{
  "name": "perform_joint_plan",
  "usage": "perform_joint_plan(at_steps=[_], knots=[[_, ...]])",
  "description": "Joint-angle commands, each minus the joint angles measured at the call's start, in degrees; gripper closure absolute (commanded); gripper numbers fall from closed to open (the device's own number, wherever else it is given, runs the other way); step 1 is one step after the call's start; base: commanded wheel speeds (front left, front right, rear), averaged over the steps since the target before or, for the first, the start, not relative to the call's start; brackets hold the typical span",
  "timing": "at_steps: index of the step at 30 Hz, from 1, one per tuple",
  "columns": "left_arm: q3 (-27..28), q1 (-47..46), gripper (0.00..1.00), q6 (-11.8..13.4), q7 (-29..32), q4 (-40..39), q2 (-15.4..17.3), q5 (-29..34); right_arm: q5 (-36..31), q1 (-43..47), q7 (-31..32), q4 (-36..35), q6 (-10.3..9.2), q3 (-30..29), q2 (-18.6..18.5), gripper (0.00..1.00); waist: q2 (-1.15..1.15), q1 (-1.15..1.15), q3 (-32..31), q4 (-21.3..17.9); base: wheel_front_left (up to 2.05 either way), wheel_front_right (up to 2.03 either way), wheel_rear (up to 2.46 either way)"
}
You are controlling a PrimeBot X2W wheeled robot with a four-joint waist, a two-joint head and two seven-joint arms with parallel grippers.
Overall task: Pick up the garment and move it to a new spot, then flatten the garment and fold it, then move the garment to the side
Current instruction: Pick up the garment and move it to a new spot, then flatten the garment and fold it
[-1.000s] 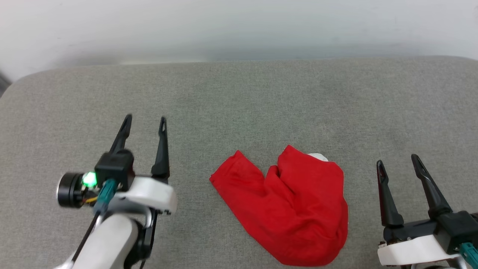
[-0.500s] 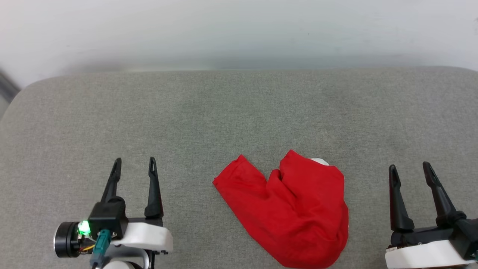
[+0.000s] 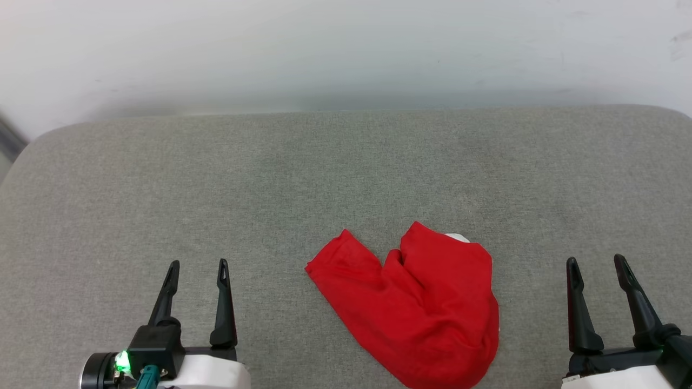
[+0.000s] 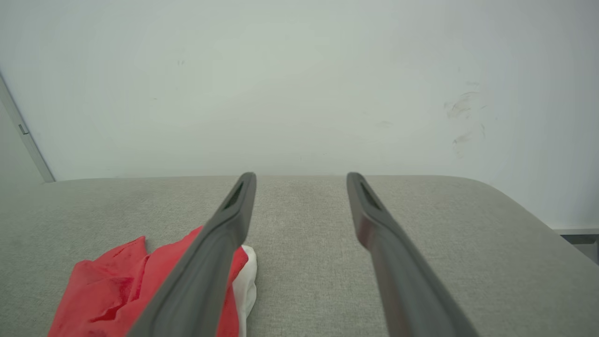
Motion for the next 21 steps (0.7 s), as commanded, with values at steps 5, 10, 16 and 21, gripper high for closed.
perform_joint_plan(at_steps=[5, 10, 16, 21], knots=[[2.7, 1.3, 0.00, -2.5, -0.1, 0.4, -1.9, 1.7, 0.7, 1.3, -0.1, -0.4, -0.02, -0.1, 0.1, 0.00, 0.00, 0.00, -0.2, 0.2, 0.00, 0.00, 0.00], [4.3, 1.8, 0.00, -4.3, -0.1, 0.8, -3.0, 2.6, 0.9, 1.3, -0.1, -0.4, -0.02, 0.1, 0.1, 0.00, 0.00, 0.00, -0.1, 0.4, 0.00, 0.00, 0.00], [5.6, 1.7, 0.00, -5.9, -0.1, 1.3, -4.1, 3.6, 0.8, 0.9, -0.1, -0.5, -0.02, 0.1, 0.1, 0.00, 0.00, 0.00, 0.0, 0.5, 0.00, 0.00, 0.00], [6.4, 1.5, 0.00, -6.8, -0.1, 1.6, -4.5, 4.1, 0.8, 0.8, -0.1, -0.5, -0.02, 0.2, 0.1, 0.00, 0.00, 0.00, 0.1, 0.5, 0.00, 0.00, 0.00]])
